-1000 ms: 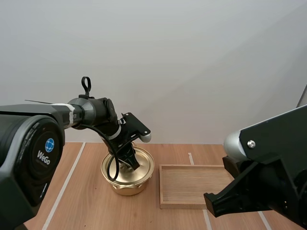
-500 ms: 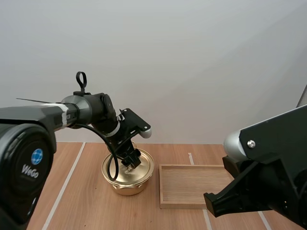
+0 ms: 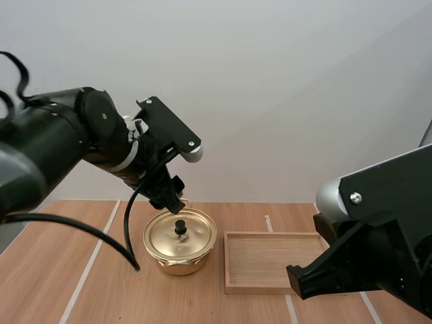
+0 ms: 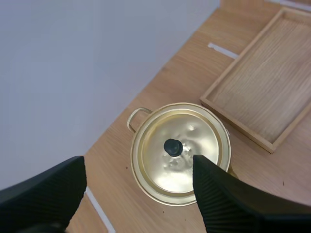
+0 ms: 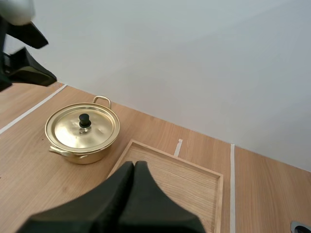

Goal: Open the lid, put the grape in the pot, and close it

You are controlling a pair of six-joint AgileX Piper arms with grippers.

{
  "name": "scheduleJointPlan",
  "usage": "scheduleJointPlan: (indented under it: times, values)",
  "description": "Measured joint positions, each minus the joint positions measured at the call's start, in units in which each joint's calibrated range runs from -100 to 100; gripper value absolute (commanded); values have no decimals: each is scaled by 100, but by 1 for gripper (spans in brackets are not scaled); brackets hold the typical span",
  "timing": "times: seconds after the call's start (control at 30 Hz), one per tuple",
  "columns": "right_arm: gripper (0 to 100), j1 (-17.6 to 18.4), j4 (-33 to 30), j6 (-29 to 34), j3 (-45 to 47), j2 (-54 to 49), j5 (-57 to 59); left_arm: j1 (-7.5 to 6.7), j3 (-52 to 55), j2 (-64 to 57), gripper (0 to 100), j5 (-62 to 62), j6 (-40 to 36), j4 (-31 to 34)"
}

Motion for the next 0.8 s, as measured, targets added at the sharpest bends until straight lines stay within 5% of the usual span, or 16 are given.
scheduleJointPlan:
  times: [0.3, 0.47, 0.5, 0.8]
  values:
    - [0, 0, 0, 0, 0, 0, -54, 0, 48, -1792, 97, 341, -385, 167]
    - [0, 0, 0, 0, 0, 0, -54, 0, 383, -2386, 8, 407, -665, 178]
    - [0, 0, 0, 0, 0, 0, -54, 0, 504, -2541, 0, 429, -689, 191]
    - [0, 0, 0, 0, 0, 0, -54, 0, 1292, -3453, 0, 283, -1196, 191]
